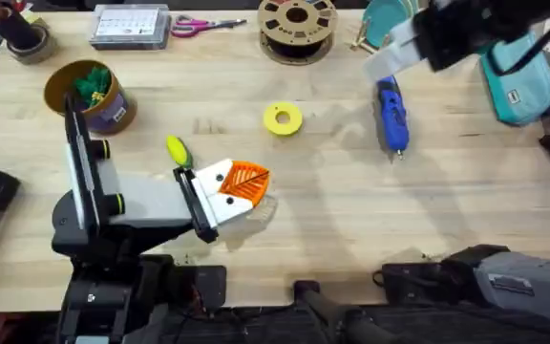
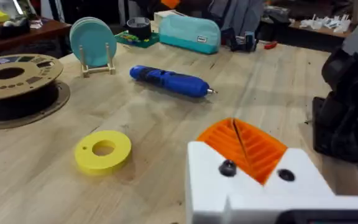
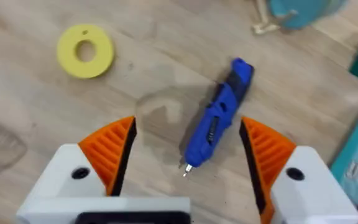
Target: Pick up the gripper from the table and insert it into the empty holder that is missing its gripper. Then pick up a screw, insert it into the mounting hole, and use the screwdriver to tighten it. Finally, clean up the table by picking up the vegetable and placing it into the bucket.
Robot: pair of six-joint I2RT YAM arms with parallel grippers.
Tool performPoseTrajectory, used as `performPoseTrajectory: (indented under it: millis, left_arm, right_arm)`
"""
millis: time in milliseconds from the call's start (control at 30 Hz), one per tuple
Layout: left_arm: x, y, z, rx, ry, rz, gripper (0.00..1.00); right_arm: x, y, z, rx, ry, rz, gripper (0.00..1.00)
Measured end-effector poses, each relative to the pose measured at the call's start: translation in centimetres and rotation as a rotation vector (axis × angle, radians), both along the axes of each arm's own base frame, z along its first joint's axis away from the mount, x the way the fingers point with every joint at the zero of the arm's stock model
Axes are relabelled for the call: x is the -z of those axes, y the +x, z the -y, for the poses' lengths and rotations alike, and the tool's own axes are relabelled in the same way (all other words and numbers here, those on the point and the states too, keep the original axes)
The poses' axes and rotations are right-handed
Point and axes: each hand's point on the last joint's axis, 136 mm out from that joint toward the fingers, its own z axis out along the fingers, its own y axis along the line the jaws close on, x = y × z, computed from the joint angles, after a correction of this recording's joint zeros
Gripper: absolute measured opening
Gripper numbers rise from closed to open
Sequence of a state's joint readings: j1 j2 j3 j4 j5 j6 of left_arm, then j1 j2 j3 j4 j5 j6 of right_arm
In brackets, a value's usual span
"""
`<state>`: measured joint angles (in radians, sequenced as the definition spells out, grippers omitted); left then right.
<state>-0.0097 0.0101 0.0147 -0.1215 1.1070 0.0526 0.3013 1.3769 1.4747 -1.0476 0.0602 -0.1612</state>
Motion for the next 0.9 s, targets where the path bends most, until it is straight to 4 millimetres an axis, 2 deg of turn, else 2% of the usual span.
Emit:
performPoseTrajectory:
  millis: [100,233,333,500,900]
  left_arm:
    - [0.0,0.0,0.0,0.0,0.0,0.0,0.004]
    - [0.0,0.0,0.0,0.0,0.0,0.0,0.004]
    - [0.0,0.0,0.0,0.0,0.0,0.0,0.004]
    - [0.0,0.0,0.0,0.0,0.0,0.0,0.004]
    - [0.0,0.0,0.0,0.0,0.0,0.0,0.004]
  right_arm:
    - [-0.6,0.6,2.3,0.133,0.009,0.011,0.997]
    - [-0.3,0.8,5.8,0.293,0.015,-0.011,0.998]
    - [0.3,1.2,7.3,0.358,0.011,-0.028,0.996]
    - [2.8,2.5,7.2,0.366,0.0,-0.098,0.997]
    - [10.3,6.0,6.4,0.356,-0.009,-0.253,0.997]
